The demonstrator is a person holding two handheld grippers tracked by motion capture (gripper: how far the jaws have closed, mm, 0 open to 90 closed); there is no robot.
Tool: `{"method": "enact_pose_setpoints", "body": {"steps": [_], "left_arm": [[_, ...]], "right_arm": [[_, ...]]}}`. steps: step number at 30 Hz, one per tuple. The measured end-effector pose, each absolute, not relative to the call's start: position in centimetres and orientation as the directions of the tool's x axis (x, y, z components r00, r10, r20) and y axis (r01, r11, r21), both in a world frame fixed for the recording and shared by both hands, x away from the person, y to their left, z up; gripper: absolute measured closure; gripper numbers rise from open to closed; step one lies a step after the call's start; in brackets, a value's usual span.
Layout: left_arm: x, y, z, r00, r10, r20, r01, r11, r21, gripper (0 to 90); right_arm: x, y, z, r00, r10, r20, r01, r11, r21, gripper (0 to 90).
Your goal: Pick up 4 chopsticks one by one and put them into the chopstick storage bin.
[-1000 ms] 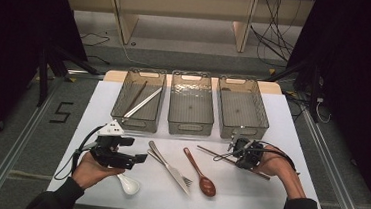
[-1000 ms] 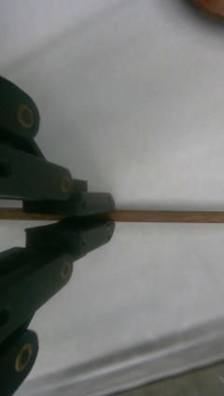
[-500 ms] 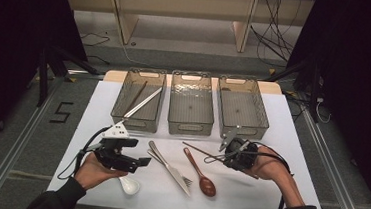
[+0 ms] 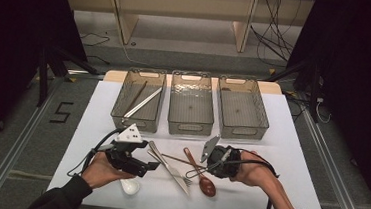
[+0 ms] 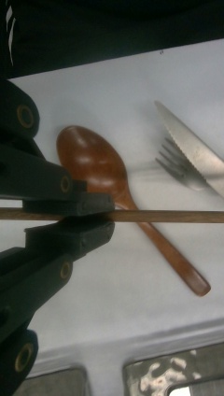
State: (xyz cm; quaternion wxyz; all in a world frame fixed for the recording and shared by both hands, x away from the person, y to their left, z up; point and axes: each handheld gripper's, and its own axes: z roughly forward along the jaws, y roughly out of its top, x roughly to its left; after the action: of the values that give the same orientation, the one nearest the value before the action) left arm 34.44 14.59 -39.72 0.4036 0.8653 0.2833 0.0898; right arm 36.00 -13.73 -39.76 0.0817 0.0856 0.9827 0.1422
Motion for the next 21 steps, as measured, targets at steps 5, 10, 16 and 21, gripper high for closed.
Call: {"method": "enact_pose_setpoints", "body": {"steps": [5,10,16,21], "left_arm": [[34.4,13.6,-39.8,0.847,0.528,-0.062,0.396,-0.549,0.736,19.6],[34.4,12.6,-40.0,0.87,0.491,-0.052,0.376,-0.59,0.715,20.6],[34.5,11.6,-40.5,0.895,0.445,-0.021,0.343,-0.659,0.669,23.7],[34.5,11.0,-40.8,0.913,0.408,-0.02,0.325,-0.693,0.643,30.3]], "right_arm": [[35.8,-13.0,-39.9,-0.976,0.17,-0.137,0.126,0.951,0.284,85.4],[35.5,-12.3,-40.0,-0.978,0.151,-0.141,0.107,0.954,0.281,85.4],[35.0,-11.8,-39.8,-0.982,0.122,-0.148,0.076,0.956,0.283,85.4],[34.7,-11.5,-39.8,-0.984,0.096,-0.152,0.05,0.959,0.278,85.4]]}}
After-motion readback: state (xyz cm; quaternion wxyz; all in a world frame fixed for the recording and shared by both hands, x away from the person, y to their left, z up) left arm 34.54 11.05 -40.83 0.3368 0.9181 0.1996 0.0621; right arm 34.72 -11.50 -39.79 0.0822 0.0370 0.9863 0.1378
